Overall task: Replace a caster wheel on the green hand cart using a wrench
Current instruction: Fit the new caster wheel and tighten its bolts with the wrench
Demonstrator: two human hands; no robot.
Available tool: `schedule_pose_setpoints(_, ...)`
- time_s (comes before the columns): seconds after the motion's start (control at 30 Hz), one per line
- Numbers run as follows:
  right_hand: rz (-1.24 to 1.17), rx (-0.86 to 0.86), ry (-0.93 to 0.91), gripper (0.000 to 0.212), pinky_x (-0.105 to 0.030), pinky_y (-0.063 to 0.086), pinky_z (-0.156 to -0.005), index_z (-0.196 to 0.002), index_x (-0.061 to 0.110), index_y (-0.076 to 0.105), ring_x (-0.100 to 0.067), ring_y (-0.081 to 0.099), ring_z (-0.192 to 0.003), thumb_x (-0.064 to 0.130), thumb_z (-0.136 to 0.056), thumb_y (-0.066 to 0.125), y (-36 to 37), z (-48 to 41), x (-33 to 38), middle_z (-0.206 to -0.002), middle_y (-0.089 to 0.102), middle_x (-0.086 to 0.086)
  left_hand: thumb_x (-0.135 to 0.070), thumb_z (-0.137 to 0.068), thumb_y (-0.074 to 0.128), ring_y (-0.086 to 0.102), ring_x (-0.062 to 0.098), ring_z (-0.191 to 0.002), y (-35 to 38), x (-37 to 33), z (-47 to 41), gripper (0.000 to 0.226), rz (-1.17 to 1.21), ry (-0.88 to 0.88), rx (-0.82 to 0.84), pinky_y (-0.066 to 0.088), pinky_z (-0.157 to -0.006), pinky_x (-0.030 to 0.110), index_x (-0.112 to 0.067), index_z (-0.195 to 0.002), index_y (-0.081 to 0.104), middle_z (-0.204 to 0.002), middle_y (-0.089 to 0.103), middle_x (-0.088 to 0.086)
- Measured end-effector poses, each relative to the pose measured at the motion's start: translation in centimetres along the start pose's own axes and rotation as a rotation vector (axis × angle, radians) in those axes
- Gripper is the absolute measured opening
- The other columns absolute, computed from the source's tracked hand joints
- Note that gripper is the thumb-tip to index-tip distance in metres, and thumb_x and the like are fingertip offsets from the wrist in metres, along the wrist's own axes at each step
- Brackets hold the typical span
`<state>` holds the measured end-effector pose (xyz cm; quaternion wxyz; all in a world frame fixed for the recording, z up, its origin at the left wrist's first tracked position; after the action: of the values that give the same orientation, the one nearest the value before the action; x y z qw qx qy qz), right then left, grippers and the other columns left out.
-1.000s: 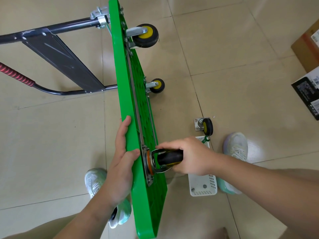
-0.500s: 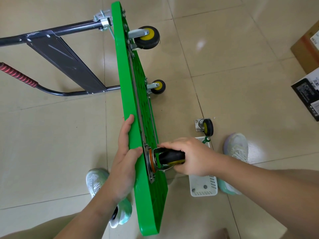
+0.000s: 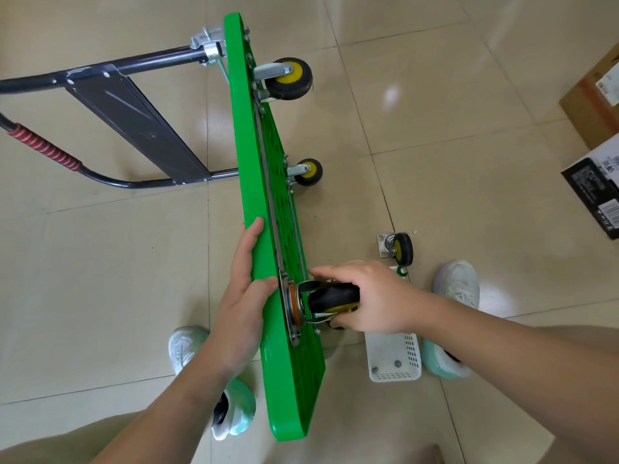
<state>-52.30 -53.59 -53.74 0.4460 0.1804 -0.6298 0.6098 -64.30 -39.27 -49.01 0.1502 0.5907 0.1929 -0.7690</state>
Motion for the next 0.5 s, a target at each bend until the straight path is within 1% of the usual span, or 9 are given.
schedule_pose_setpoints(0.07,0.005,-0.002,0.021,0.088,-0.001,0.031,-0.093,-0.148,0.035,0.048,0.011,0.05,-0.11,0.037,-0.068,0.084,-0.1,0.1,0.3,-0.131,0.065,0.012,-0.044,-0.073,0.055,0.038,0.014,-0.151,0.0,-0.2,0.3,0.077,0.003,-0.012,-0.014,0.033,-0.123,0.053,-0.069,-0.145,0.038,-0.163,0.034,-0.026)
schedule_pose_setpoints(0.1,0.002,-0.001,0.032,0.091,-0.005,0.034,-0.096,-0.149,0.037,0.045,0.008,0.051,-0.114,0.041,-0.067,0.085,-0.2,0.3,0.5,-0.133,0.063,0.013,-0.045,-0.073,0.055,0.04,0.011,-0.15,0.0,-0.3,0.5,0.077,0.004,-0.018,-0.021,0.034,-0.123,0.052,-0.069,-0.144,0.038,-0.161,0.035,-0.028)
schedule_pose_setpoints(0.17,-0.006,-0.001,0.044,0.092,-0.015,0.039,-0.103,-0.151,0.038,0.042,0.001,0.053,-0.123,0.045,-0.069,0.085,-0.3,0.9,0.9,-0.137,0.06,0.013,-0.043,-0.075,0.056,0.044,0.001,-0.144,0.1,-0.4,1.0,0.076,-0.017,-0.028,-0.038,0.037,-0.122,0.047,-0.07,-0.143,0.038,-0.156,0.038,-0.037)
schedule_pose_setpoints(0.2,-0.012,-0.007,0.045,0.092,-0.017,0.039,-0.106,-0.151,0.037,0.042,0.0,0.053,-0.126,0.045,-0.07,0.085,-0.4,1.3,1.1,-0.139,0.059,0.012,-0.04,-0.078,0.055,0.045,-0.002,-0.142,0.1,-0.4,1.3,0.075,-0.029,-0.03,-0.044,0.038,-0.121,0.045,-0.071,-0.144,0.037,-0.154,0.038,-0.04)
schedule_pose_setpoints(0.27,-0.027,-0.027,0.044,0.089,-0.014,0.037,-0.108,-0.152,0.034,0.042,0.0,0.052,-0.128,0.043,-0.073,0.083,-0.6,2.1,1.5,-0.14,0.059,0.012,-0.034,-0.083,0.052,0.043,-0.003,-0.143,0.2,-0.4,1.7,0.074,-0.044,-0.036,-0.05,0.037,-0.123,0.045,-0.07,-0.145,0.035,-0.156,0.037,-0.037)
schedule_pose_setpoints(0.33,-0.042,-0.07,0.045,0.083,-0.005,0.031,-0.105,-0.152,0.032,0.042,0.006,0.048,-0.129,0.045,-0.078,0.078,-0.8,3.0,1.8,-0.142,0.056,0.014,-0.034,-0.085,0.05,0.041,-0.001,-0.145,0.3,-0.3,2.2,0.073,-0.052,-0.041,-0.052,0.035,-0.124,0.045,-0.069,-0.147,0.032,-0.159,0.035,-0.034)
schedule_pose_setpoints(0.4,-0.084,-0.207,0.092,0.075,0.0,0.024,-0.105,-0.152,0.034,0.04,0.017,0.039,-0.131,0.048,-0.083,0.067,-1.5,4.2,1.2,-0.144,0.049,0.02,-0.037,-0.086,0.049,0.041,-0.005,-0.144,0.3,-0.3,2.6,0.072,-0.06,-0.046,-0.046,0.034,-0.124,0.043,-0.071,-0.146,0.03,-0.155,0.035,-0.04)
schedule_pose_setpoints(0.43,-0.125,-0.304,0.152,0.07,-0.004,0.025,-0.107,-0.151,0.035,0.041,0.018,0.037,-0.131,0.048,-0.086,0.063,-1.9,5.2,0.3,-0.143,0.047,0.023,-0.038,-0.086,0.048,0.04,-0.009,-0.143,0.4,-0.3,2.8,0.071,-0.067,-0.043,-0.04,0.033,-0.125,0.041,-0.072,-0.146,0.029,-0.152,0.034,-0.045)
schedule_pose_setpoints(0.5,-0.225,-0.466,0.309,0.056,-0.021,0.039,-0.108,-0.147,0.035,0.049,0.008,0.048,-0.127,0.041,-0.092,0.062,-2.2,7.4,-2.7,-0.14,0.053,0.02,-0.046,-0.085,0.048,0.04,-0.017,-0.137,0.4,-0.3,3.2,0.07,-0.092,-0.034,-0.026,0.034,-0.122,0.035,-0.074,-0.145,0.026,-0.144,0.034,-0.052)
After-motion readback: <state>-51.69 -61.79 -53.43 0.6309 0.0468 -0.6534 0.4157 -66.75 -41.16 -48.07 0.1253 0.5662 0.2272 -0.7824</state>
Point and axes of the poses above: each hand's wrist, its own z-axis away from the middle knuckle, its own y-axis out of the palm, x = y × z, the point moved 7 cm from there along -z, towards the middle knuckle
